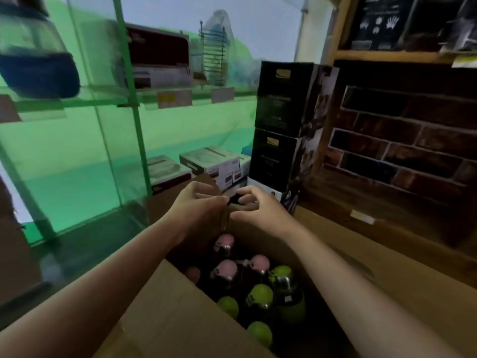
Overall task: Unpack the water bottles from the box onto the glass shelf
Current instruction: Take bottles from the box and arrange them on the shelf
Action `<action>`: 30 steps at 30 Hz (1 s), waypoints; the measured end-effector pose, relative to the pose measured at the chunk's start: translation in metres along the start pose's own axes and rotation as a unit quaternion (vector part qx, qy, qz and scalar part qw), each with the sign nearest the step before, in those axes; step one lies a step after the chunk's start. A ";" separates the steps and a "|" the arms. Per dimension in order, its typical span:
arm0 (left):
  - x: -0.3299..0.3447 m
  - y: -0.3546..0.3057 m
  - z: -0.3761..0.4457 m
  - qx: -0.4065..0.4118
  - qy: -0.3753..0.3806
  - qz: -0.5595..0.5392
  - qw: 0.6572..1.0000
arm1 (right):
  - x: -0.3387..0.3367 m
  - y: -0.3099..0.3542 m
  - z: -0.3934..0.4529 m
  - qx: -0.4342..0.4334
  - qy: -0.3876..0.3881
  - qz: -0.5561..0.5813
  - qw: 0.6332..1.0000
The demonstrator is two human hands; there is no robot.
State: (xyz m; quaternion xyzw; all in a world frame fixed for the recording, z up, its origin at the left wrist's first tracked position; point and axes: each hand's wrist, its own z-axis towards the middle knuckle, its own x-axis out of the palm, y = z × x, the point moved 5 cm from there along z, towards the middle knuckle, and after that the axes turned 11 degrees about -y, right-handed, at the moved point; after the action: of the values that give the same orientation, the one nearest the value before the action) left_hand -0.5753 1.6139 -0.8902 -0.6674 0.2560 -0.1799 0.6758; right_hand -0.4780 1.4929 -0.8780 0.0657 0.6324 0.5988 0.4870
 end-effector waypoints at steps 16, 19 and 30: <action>0.076 0.123 -0.016 -0.010 0.220 0.302 0.927 | -0.006 -0.164 -0.039 0.131 0.131 -0.260 0.948; 0.083 0.127 -0.014 -0.008 0.216 0.296 0.930 | -0.003 -0.180 -0.037 0.141 0.134 -0.280 0.940; 0.120 0.160 -0.009 -0.021 0.243 0.294 0.924 | 0.029 -0.211 -0.029 0.116 0.192 -0.358 0.906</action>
State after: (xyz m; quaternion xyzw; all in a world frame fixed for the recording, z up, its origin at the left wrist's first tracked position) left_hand -0.4998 1.5430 -1.0613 -0.5120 0.6007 -0.1241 0.6014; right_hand -0.4074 1.4340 -1.0726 -0.2252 0.7598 0.3075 0.5267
